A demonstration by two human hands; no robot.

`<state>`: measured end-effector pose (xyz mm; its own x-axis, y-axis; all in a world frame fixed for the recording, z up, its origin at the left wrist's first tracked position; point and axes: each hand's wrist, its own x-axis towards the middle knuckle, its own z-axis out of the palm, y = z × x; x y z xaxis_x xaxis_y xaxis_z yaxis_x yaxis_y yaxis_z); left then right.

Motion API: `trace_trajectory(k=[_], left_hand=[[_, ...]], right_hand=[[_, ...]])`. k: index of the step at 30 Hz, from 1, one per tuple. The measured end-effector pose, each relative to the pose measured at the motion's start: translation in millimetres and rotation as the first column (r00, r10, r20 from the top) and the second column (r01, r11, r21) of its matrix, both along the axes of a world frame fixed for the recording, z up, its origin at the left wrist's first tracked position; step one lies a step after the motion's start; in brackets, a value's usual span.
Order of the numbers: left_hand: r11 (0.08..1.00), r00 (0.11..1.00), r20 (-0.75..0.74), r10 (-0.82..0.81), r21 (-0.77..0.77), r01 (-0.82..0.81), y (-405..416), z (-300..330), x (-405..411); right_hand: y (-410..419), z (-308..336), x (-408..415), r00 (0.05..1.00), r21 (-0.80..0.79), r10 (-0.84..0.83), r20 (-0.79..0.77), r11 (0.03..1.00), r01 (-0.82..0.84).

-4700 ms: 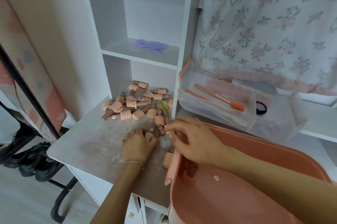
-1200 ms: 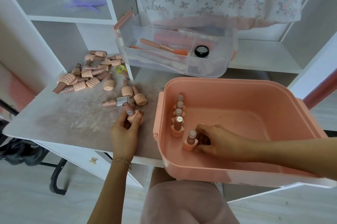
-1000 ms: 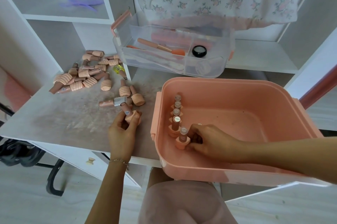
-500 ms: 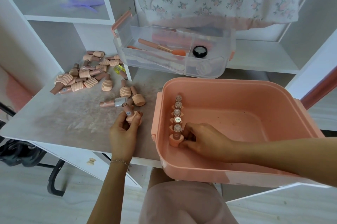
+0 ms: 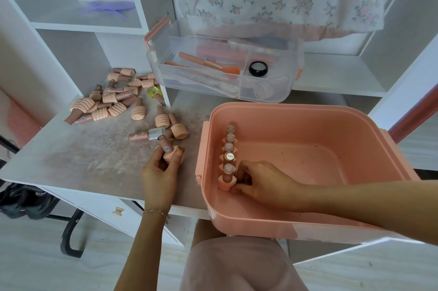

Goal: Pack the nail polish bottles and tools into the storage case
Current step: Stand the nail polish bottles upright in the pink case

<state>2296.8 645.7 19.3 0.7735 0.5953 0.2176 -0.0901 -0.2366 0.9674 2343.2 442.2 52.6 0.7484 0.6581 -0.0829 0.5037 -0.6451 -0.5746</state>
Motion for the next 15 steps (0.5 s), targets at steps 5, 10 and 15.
trace_trajectory(k=[5,10,15], left_hand=[[1.000,1.000,-0.016,-0.013,-0.020,0.012,0.0,1.4,-1.2],[0.978,0.999,-0.031,-0.020,-0.206,0.013,1.6,10.1,-6.0],[0.934,0.993,0.103,-0.051,-0.347,0.083,4.6,37.3,-23.6]], right_hand=[[-2.9,3.6,3.7,0.997,-0.066,0.030,-0.073,0.997,-0.035],[-14.6,21.9,7.1,1.000,-0.133,0.007,-0.007,0.991,-0.008],[-15.6,56.6,3.8,0.995,0.194,-0.036,0.090,0.981,0.018]])
